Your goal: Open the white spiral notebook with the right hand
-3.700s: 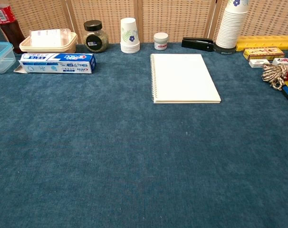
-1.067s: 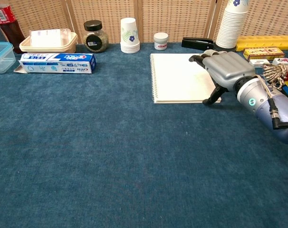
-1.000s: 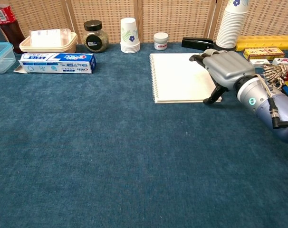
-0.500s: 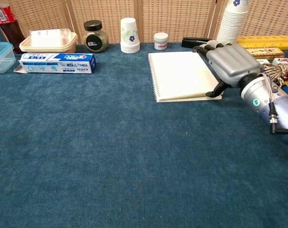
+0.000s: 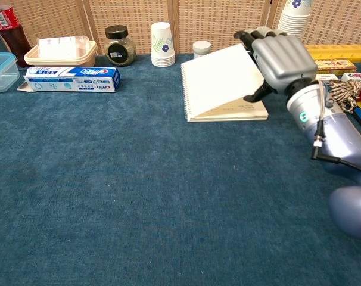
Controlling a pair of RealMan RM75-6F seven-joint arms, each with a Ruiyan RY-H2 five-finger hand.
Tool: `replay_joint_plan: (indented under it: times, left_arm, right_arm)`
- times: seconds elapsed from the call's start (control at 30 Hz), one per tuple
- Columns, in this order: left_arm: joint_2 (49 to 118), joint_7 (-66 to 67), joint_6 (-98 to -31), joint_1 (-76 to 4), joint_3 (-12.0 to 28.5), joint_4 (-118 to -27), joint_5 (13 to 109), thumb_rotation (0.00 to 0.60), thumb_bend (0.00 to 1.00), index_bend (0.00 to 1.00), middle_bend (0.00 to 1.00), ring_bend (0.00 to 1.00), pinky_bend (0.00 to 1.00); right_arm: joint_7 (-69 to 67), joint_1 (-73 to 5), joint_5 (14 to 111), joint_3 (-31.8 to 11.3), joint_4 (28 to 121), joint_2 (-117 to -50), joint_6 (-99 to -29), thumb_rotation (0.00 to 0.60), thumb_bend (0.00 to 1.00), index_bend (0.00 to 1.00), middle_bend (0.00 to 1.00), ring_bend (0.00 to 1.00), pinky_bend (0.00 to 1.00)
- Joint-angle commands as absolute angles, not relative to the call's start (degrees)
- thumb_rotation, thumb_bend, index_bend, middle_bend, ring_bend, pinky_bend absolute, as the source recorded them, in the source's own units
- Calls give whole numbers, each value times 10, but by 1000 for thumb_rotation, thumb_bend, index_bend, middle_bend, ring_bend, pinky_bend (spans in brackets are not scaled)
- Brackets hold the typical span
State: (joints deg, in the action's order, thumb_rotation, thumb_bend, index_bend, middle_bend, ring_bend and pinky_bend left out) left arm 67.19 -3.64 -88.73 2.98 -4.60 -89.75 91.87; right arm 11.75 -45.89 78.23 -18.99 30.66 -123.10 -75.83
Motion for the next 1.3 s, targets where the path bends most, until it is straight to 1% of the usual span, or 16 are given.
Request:
replay_joint_plan:
  times: [0.03,0.37,0.6,0.77,1.1,1.3]
  left_arm:
    - [673,-40,-889,31,-47,-895,920,600,272,167,101,48,0]
    - [675,-44,-892,32,-48,-892,925,600,270,167,100,48,0]
    - [675,-58,-903,40,-50,-883,925,600,270,166,100,47,0]
    - [678,-68,-904,43,-52,-874,925,600,271,166,100,47,0]
    - [681,-88,-912,50,-54,-856,925,600,270,166,100,47,0]
    - [684,-105,-919,57,-56,-842,926,600,270,166,99,47,0]
  right_arm:
    - [113,-467,777,-200,316,-1232,-765,600,147,97,152,96,146]
    - [138,-489,766,-223,382,-1221,-767,600,138,94,151,96,147]
    - [197,-524,753,-250,451,-1210,-756,600,131,91,145,96,147]
    - [229,-541,742,-263,484,-1211,-751,600,126,90,141,96,146]
    - [262,-559,723,-269,512,-1235,-742,600,122,88,138,96,146]
    - [277,-569,718,-268,513,-1255,-743,600,116,83,137,95,147]
